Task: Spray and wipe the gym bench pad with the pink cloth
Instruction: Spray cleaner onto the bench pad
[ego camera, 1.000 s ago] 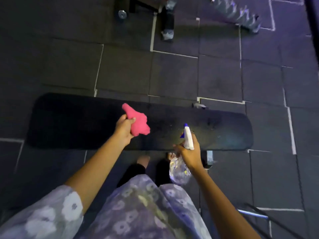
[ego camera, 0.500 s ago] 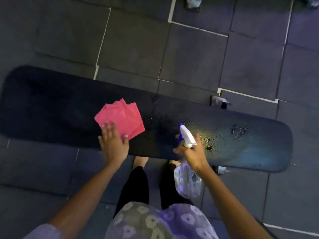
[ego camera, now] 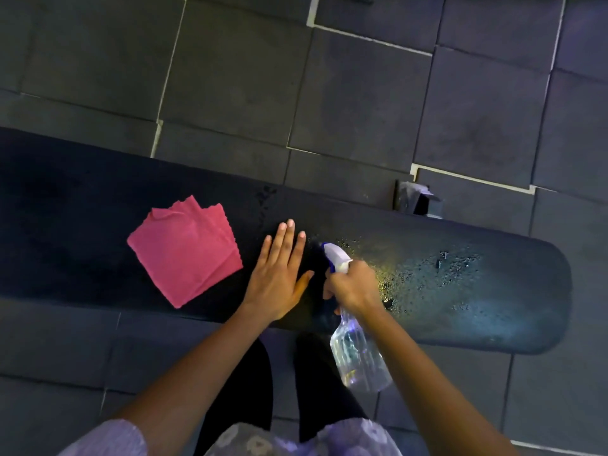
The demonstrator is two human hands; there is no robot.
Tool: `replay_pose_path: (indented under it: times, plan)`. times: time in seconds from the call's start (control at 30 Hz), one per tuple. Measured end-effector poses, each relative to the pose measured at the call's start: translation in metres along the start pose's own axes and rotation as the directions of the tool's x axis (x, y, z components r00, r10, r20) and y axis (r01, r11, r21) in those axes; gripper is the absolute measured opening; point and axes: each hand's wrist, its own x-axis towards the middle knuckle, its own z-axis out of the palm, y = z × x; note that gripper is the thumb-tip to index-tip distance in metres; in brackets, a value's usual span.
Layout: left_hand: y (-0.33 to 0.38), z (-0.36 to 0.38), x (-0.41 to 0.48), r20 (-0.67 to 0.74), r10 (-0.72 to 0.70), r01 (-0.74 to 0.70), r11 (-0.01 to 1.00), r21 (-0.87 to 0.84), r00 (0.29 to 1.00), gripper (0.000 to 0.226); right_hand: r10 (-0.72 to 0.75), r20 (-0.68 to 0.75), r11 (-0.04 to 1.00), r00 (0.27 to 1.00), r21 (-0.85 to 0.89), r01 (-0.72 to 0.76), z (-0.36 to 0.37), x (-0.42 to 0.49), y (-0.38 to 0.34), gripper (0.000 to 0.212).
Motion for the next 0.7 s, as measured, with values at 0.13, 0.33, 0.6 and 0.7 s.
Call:
replay_pose_path:
  times: [0.13, 0.33, 0.6, 0.7]
  plan:
    - [0.029, 0.000, 0.009, 0.000, 0.071, -0.071, 0.997, 0.029, 0.997, 0.075, 0.058, -0.132, 0.996, 0.990, 0.072, -0.048, -0.029, 0.014, 0.011, 0.004]
    - [0.122, -0.004, 0.045, 0.102, 0.304, -0.305, 0.952, -0.001, 0.947, 0.071, 0.121, -0.282, 0.992, 0.952, 0.060, -0.108, -0.104, 0.016, 0.047, 0.021]
    - [0.224, 0.018, 0.070, 0.203, 0.505, -0.517, 0.856, 0.008, 0.839, 0.072, 0.250, -0.552, 0.966, 0.795, 0.089, -0.242, -0.216, 0.007, 0.127, 0.014]
    - [0.243, 0.024, 0.068, 0.200, 0.497, -0.514, 0.857, 0.043, 0.844, 0.078, 0.292, -0.599, 0.953, 0.745, 0.119, -0.278, -0.238, 0.007, 0.158, 0.028]
